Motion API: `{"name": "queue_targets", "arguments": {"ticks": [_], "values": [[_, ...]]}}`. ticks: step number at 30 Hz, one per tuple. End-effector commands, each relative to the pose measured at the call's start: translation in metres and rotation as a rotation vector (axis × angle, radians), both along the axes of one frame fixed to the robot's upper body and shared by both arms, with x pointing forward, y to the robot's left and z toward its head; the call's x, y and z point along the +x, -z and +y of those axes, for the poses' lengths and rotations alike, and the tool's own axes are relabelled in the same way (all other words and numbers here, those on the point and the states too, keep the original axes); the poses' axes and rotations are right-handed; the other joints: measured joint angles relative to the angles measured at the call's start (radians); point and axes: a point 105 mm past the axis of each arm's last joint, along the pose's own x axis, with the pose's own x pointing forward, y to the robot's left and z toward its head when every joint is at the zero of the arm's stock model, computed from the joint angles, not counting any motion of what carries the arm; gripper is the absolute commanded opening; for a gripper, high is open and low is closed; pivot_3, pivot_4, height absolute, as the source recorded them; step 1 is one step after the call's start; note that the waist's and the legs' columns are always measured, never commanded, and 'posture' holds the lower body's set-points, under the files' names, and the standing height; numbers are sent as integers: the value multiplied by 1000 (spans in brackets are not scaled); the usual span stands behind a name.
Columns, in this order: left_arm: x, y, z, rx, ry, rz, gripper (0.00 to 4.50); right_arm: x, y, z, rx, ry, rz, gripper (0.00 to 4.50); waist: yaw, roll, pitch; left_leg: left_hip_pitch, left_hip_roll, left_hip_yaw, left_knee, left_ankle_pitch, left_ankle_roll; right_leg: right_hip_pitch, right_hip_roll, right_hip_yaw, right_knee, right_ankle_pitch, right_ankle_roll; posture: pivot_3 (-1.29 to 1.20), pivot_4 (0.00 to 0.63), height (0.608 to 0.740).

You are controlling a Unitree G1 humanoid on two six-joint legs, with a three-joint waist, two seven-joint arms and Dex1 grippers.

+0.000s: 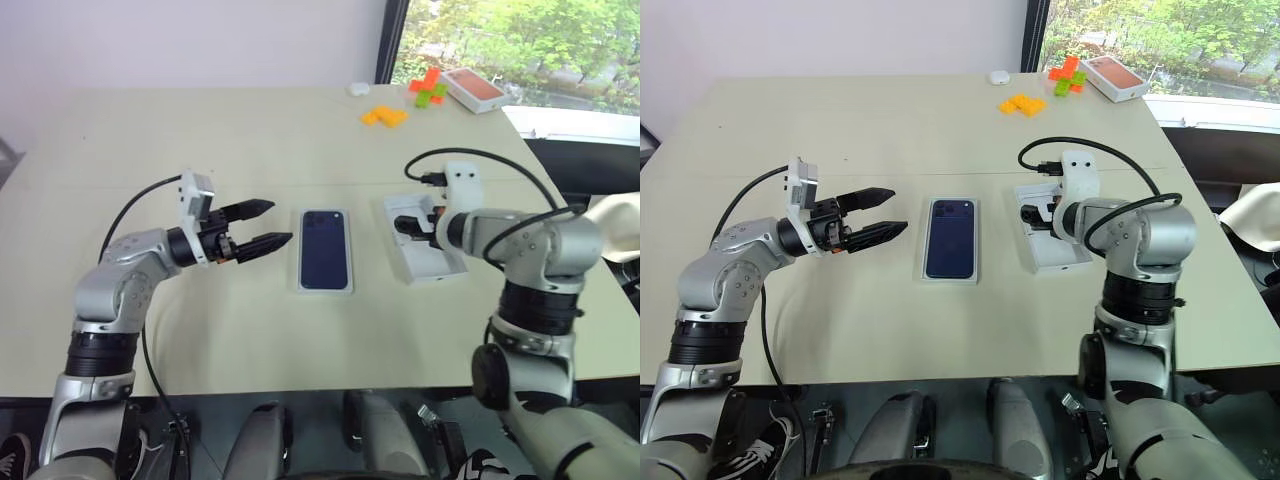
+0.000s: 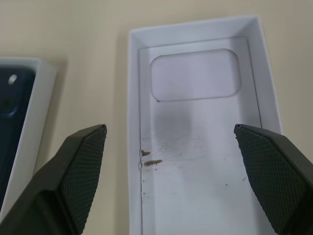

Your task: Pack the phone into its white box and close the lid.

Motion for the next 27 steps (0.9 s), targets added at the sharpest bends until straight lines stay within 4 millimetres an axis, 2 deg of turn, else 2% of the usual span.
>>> {"name": "queue_targets", "arguments": {"ticks": [1,3,5,8,12,16,20,27], "values": [[-2,-11,0,-26,10,-34,4500,-5,-14,3,-89,-138,9,4450,0,0,0,0,0,0,0,0,0,0,0,0,0,0,0,0,150,740],[-2,-11,-2,-27,13,-32,4500,-7,-12,-2,-163,-172,46,4450,0,0,0,0,0,1,0,0,0,0,0,0,-1,0,0,0,150,740],[-2,-11,-3,-29,15,-33,4500,-7,-12,-1,-148,-196,71,4450,0,0,0,0,0,1,0,0,0,0,0,0,-1,0,0,0,150,740],[-2,-10,-5,-29,14,-38,4500,-7,-17,9,-41,-276,109,4450,-3,0,0,0,1,2,0,0,0,0,1,1,-2,0,1,0,150,740],[-3,-10,-7,-35,16,-36,4500,-9,-17,12,-35,-313,146,4450,1,0,0,0,1,2,0,0,0,0,2,2,-1,0,1,0,150,740],[-3,-10,-8,-41,15,-32,4500,-8,-15,24,-37,-348,169,4450,2,0,0,0,1,2,0,0,1,0,1,2,-2,0,1,0,150,740],[-3,-11,-10,-47,16,-30,4500,-3,-4,23,-16,-299,203,4450,3,0,0,-1,1,2,0,-1,2,0,0,2,-2,0,1,0,150,740],[-3,-12,-11,-50,13,-32,4500,5,6,19,-79,-190,190,4450,4,0,0,-1,1,2,0,-1,2,0,0,2,-2,0,1,0,150,740]]}}
